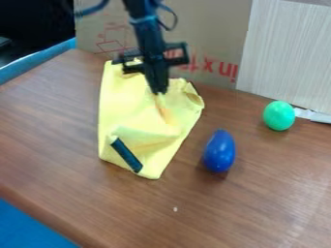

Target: Unfold from the top right to the bottom left

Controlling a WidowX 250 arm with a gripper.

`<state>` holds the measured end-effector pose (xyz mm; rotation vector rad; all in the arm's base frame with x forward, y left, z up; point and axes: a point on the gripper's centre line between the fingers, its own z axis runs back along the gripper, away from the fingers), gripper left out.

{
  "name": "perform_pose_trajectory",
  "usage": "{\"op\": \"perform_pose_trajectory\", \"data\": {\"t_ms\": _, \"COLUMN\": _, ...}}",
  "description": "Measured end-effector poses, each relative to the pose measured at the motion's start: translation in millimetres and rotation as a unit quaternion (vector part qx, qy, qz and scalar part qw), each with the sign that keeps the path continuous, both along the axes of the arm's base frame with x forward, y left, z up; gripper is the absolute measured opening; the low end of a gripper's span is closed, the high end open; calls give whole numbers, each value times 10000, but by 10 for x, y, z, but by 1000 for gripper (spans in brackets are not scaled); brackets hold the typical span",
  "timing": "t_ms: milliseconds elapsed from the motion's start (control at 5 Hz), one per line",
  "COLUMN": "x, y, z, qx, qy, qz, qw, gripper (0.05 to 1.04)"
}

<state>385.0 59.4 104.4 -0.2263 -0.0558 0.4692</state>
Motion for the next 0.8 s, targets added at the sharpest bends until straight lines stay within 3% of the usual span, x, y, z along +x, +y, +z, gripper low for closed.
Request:
{"op": "perform_pose_trajectory", "data": {"t_ms": 400, "x": -264, "y": 291, "z": 306, "qx": -467, "qy": -140, "qz": 5, "qw": 9988, "gripper": 52}}
{"op": "perform_pose_trajectory", "data": {"t_ms": 800, "x": -603, "y": 599, "z": 178, "qx": -442, "qy": 361, "qz": -113, "qw": 9983, "gripper": 52}}
